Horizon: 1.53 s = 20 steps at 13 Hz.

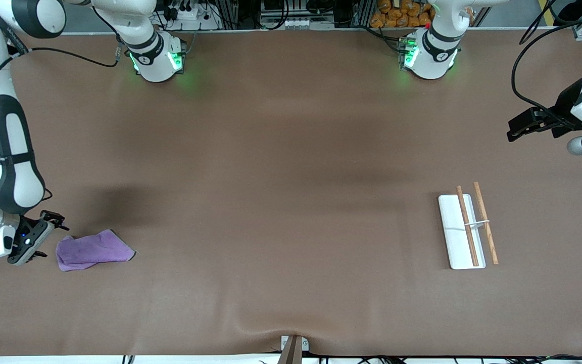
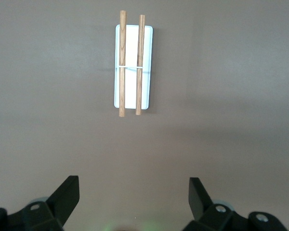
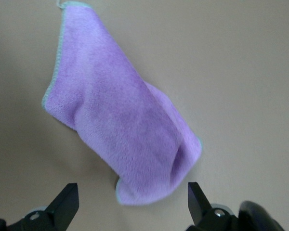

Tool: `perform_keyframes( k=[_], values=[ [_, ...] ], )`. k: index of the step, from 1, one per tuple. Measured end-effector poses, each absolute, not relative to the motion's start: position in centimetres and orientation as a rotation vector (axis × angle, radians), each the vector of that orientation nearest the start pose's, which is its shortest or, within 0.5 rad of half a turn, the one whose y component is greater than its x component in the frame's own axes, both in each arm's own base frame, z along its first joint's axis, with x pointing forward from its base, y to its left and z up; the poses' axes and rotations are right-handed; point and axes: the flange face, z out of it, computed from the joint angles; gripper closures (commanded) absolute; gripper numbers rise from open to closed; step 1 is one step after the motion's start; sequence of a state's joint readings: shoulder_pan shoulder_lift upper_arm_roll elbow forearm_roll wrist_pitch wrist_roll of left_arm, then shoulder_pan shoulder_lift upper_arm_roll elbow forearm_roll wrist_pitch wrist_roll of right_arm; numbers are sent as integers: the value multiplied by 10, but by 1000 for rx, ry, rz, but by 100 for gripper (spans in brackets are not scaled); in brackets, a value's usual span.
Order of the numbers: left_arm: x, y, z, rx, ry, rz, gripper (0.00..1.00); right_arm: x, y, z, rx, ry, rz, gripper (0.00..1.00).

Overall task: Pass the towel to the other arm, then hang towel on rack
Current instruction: 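Lower the right gripper onto the purple towel and close on it, then lift the purple towel with the right gripper toward the table middle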

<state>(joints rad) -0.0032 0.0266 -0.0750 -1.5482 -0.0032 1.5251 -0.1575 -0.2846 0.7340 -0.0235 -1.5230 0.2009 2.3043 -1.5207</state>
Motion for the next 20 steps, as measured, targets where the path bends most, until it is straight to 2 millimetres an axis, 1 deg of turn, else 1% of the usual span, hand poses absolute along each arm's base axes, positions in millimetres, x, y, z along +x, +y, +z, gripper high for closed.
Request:
perform_keyframes(
  k=[2, 3, 6, 7, 8, 9, 10, 12, 13, 20],
  values=[
    [556, -43, 616, -3137, -124, 78, 0, 681, -215, 215, -2588, -1613, -269, 0],
    [556, -43, 617, -3137, -124, 78, 0, 682, -215, 212, -2582, -1612, -277, 0],
    [556, -44, 617, -3138, -124, 78, 0, 684, -214, 212, -2585, -1612, -292, 0],
    [556, -44, 617, -3138, -124, 78, 0, 684, -215, 212, -2586, -1612, -294, 3],
    [556, -44, 617, -3138, -124, 78, 0, 684, -215, 212, -2586, -1611, -295, 29],
    [556, -44, 617, -3138, -124, 78, 0, 684, -215, 212, -2587, -1610, -297, 50],
    [556, -44, 617, -3138, -124, 78, 0, 684, -215, 212, -2587, -1610, -298, 68],
    [556, -44, 617, -3138, -124, 78, 0, 684, -215, 212, -2584, -1617, -302, 95],
    [556, -44, 617, -3138, -124, 78, 0, 684, -216, 212, -2583, -1623, -305, 100],
    [557, -44, 614, -3137, -124, 84, 0, 683, -215, 204, -2579, -1595, -319, 100]
  ],
)
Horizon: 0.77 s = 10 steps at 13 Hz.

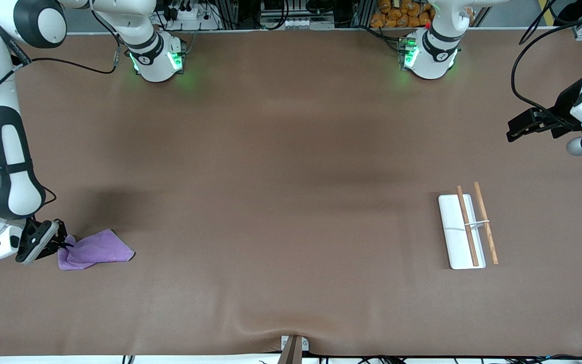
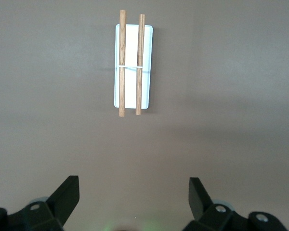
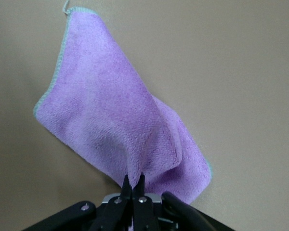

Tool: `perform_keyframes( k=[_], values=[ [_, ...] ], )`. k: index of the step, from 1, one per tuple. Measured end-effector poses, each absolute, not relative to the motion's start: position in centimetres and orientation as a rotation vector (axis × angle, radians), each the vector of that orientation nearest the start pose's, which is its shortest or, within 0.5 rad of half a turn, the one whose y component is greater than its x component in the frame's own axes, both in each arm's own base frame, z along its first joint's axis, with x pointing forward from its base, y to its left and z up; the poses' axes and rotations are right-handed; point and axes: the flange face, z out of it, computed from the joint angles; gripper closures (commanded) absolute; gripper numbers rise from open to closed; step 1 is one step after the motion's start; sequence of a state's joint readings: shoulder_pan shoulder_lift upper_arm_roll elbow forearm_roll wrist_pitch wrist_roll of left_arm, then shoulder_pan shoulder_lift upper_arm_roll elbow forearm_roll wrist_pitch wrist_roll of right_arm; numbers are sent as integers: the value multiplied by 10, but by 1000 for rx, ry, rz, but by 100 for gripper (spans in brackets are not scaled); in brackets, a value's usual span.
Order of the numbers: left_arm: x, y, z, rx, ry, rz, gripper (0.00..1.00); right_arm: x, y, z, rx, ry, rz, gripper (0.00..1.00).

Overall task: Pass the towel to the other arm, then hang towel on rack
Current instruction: 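Lift the purple towel with the right gripper toward the table middle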

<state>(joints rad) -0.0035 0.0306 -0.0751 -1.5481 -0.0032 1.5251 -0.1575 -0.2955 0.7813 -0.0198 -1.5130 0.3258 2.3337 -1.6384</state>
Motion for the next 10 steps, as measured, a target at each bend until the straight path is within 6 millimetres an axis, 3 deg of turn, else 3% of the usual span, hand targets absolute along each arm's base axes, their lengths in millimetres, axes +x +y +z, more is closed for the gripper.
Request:
perform_keyframes(
  k=[4, 10],
  values=[
    [558, -43, 614, -3137, -124, 86, 0, 694, -186, 215, -2490, -1590, -343, 100],
    [558, -43, 614, -3137, -126, 84, 0, 710, -141, 277, -2408, -1536, -379, 100]
  ],
)
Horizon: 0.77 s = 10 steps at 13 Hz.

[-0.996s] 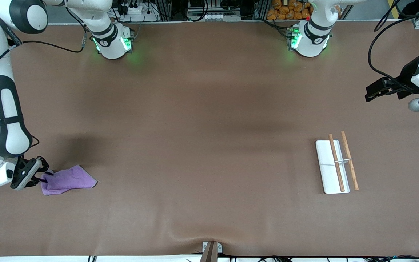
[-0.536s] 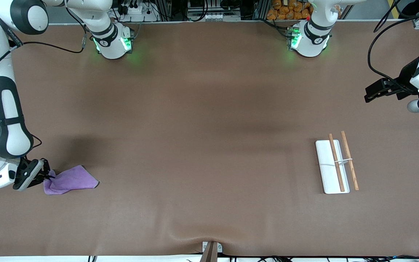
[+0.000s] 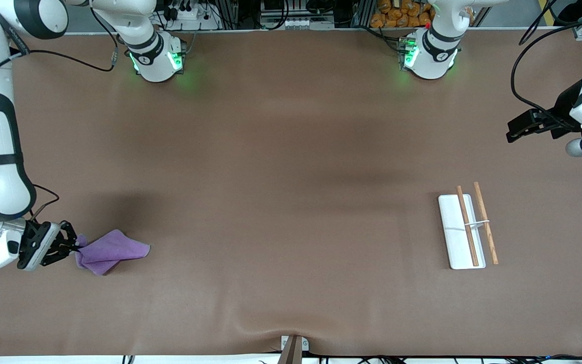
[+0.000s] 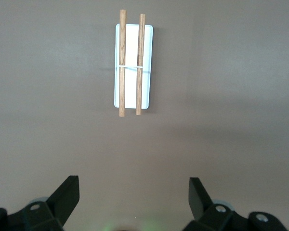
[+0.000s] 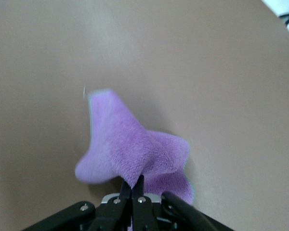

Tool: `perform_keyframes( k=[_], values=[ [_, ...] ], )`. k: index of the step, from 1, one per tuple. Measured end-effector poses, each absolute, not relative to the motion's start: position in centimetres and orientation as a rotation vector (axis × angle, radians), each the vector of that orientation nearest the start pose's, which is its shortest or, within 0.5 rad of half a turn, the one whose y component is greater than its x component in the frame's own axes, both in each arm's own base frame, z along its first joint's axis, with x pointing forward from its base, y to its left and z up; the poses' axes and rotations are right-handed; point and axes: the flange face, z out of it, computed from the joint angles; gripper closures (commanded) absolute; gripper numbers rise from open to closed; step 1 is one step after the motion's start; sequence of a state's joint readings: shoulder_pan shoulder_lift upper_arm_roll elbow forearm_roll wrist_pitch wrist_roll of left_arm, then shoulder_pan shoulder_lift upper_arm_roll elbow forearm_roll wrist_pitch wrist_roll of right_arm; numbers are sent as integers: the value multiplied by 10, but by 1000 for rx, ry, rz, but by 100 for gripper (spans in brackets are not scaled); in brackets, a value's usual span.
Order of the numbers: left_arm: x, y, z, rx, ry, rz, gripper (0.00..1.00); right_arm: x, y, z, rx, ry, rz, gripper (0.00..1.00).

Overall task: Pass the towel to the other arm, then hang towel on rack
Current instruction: 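Lift the purple towel with the right gripper toward the table middle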

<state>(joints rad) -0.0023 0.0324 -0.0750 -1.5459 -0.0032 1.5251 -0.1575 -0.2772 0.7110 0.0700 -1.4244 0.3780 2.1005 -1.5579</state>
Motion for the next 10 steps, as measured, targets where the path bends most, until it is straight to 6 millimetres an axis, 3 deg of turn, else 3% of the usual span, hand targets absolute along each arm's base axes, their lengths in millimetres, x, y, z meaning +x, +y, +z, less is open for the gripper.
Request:
perform_keyframes(
  k=[3, 7, 10],
  values=[
    [558, -43, 615, -3137, -126, 83, 0, 714, -102, 306, -2415, -1469, -357, 100],
    [558, -43, 614, -3137, -124, 85, 0, 716, -32, 343, -2462, -1336, -308, 100],
    [564, -49, 602, -3136, -110, 113, 0, 715, 25, 368, -2519, -1206, -284, 100]
  ],
)
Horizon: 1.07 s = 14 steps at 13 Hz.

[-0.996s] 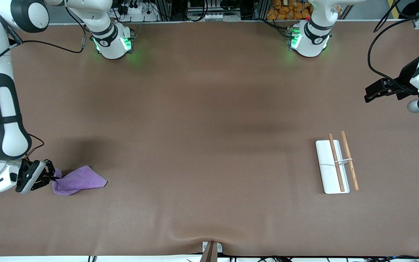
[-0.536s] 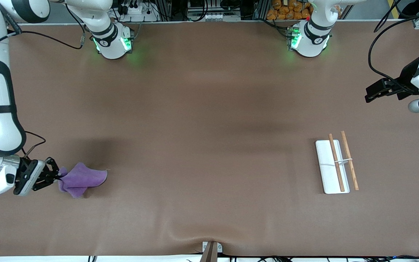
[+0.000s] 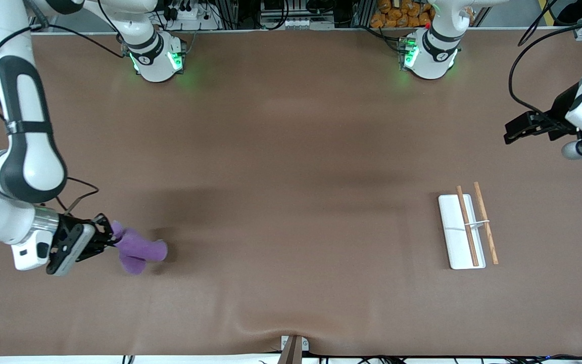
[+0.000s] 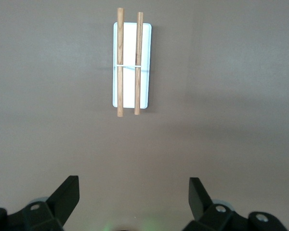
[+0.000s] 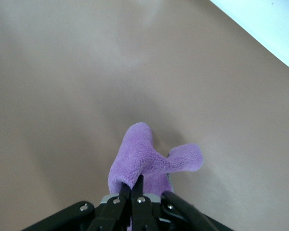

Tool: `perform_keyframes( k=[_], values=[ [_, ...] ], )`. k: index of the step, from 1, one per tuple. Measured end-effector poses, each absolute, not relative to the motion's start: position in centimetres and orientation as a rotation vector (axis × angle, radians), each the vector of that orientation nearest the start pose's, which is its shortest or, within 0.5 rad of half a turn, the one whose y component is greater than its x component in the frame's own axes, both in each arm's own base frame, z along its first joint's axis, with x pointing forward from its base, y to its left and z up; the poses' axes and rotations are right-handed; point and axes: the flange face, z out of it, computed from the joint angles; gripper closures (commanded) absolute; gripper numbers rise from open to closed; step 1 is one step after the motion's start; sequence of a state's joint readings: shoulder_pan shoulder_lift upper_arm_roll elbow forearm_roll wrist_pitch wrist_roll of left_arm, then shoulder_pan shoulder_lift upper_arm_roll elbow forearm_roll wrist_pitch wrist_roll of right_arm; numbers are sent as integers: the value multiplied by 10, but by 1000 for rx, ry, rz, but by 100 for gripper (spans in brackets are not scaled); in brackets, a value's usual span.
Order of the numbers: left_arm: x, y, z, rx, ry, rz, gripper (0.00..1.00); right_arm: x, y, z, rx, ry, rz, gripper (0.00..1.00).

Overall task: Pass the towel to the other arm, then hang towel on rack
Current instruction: 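Lift the purple towel with the right gripper toward the table middle, then hold the towel up with the right gripper while the left gripper approaches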

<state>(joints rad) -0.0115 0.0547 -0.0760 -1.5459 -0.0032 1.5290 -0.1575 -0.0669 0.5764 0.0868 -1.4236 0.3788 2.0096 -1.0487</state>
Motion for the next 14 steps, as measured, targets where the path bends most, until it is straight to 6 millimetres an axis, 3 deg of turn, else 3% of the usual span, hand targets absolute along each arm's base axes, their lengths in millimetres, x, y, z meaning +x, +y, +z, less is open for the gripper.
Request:
perform_keyframes(
  k=[3, 5, 7, 9, 12, 14],
  values=[
    [573, -51, 586, -3136, -103, 139, 0, 708, 100, 388, -2556, -1091, -247, 100],
    [579, -55, 575, -3135, -93, 153, 0, 699, 162, 404, -2562, -1063, -251, 100],
    [585, -65, 566, -3137, -67, 154, 0, 687, 232, 437, -2534, -1123, -332, 100],
    [590, -75, 555, -3137, -43, 163, 0, 673, 285, 469, -2492, -1195, -408, 100],
    [600, -91, 533, -3138, -8, 174, 0, 667, 312, 504, -2427, -1369, -545, 100],
    [608, -105, 519, -3142, -36, 150, 0, 663, 326, 514, -2380, -1454, -610, 100]
  ],
)
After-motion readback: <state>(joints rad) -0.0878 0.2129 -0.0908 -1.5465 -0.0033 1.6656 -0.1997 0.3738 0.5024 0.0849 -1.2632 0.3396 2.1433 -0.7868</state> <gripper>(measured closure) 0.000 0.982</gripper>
